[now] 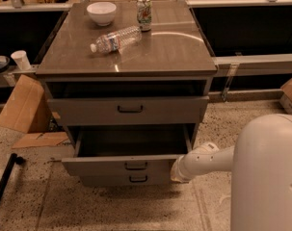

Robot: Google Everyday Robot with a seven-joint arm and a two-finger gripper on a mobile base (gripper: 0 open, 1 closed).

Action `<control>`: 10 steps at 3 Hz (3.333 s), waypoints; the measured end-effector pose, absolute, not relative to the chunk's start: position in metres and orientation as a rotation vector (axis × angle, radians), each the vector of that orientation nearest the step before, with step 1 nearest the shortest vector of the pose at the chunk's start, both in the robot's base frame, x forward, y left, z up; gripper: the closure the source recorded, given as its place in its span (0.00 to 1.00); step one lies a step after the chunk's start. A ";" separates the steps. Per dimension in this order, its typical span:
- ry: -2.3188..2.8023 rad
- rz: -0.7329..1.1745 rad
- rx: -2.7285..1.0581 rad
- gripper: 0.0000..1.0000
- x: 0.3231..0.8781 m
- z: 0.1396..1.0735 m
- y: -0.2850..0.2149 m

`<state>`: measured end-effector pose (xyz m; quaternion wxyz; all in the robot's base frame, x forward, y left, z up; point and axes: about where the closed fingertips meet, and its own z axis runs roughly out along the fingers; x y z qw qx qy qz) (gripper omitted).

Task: Close middle drawer

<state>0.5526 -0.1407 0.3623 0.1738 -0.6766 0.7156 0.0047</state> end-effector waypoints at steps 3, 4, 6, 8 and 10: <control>1.992 -0.001 -1.913 0.00 0.564 0.363 -0.141; 1.943 -0.013 -1.912 0.19 0.581 0.369 -0.135; 1.883 -0.047 -1.867 0.73 0.622 0.380 -0.141; 1.895 -0.043 -1.836 0.38 0.645 0.370 -0.158; 1.886 -0.052 -1.829 0.00 0.635 0.374 -0.161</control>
Offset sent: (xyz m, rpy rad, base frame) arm 0.0227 -0.0062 0.0004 0.0230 -0.0420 0.0138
